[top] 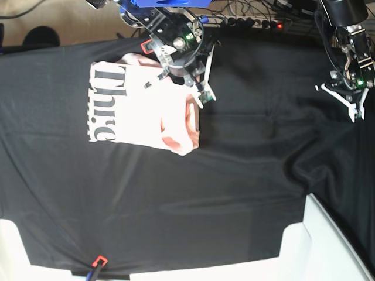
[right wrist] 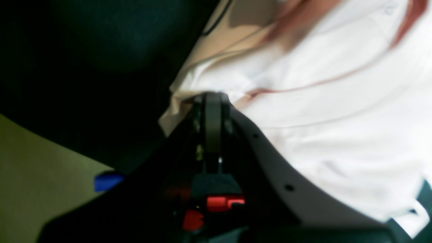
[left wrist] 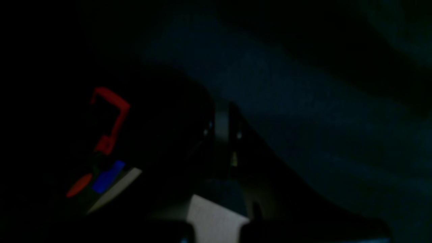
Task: Fold the T-shirt properly
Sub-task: 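Press and adjust the folded bundle with the right gripper, then hold the bundle with the right gripper and move the left gripper toward it, then grasp the shirt edge with the left gripper and pull it out flat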
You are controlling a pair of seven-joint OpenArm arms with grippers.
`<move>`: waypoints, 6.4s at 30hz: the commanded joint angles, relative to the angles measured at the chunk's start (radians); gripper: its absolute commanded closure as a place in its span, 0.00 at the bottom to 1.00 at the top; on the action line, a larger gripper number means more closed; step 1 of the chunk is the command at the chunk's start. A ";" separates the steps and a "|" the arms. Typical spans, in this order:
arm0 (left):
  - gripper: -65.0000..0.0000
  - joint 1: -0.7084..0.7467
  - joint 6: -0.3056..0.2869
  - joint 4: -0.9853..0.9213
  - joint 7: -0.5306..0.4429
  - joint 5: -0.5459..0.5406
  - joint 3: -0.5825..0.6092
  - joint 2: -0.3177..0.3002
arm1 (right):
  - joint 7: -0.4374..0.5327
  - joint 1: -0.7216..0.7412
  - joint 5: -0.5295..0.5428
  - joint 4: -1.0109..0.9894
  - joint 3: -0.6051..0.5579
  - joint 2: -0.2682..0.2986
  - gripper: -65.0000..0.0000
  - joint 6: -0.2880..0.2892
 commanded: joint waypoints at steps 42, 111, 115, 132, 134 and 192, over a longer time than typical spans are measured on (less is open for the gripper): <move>1.00 -0.002 -0.094 0.032 -0.008 -0.003 0.041 0.011 | 0.048 0.200 0.001 -0.022 -0.081 -0.022 1.00 -0.026; 0.13 -0.086 -0.542 0.007 0.336 -0.747 0.191 0.145 | 0.209 -0.034 0.006 0.200 0.407 0.179 1.00 -0.021; 0.27 -0.116 -0.542 0.058 0.422 -0.747 0.183 0.177 | 0.209 -0.035 0.006 0.164 0.407 0.180 1.00 -0.021; 0.28 -0.157 -0.542 0.035 0.435 -0.746 0.193 0.242 | 0.204 -0.043 0.006 0.153 0.407 0.176 1.00 -0.021; 0.28 -0.160 -0.542 0.033 0.435 -0.746 0.194 0.265 | 0.204 -0.055 0.006 0.153 0.408 0.160 1.00 -0.021; 1.00 -0.588 -0.453 -0.321 0.282 -0.568 0.572 0.275 | 0.208 -0.143 0.003 0.268 0.618 0.150 1.00 -0.021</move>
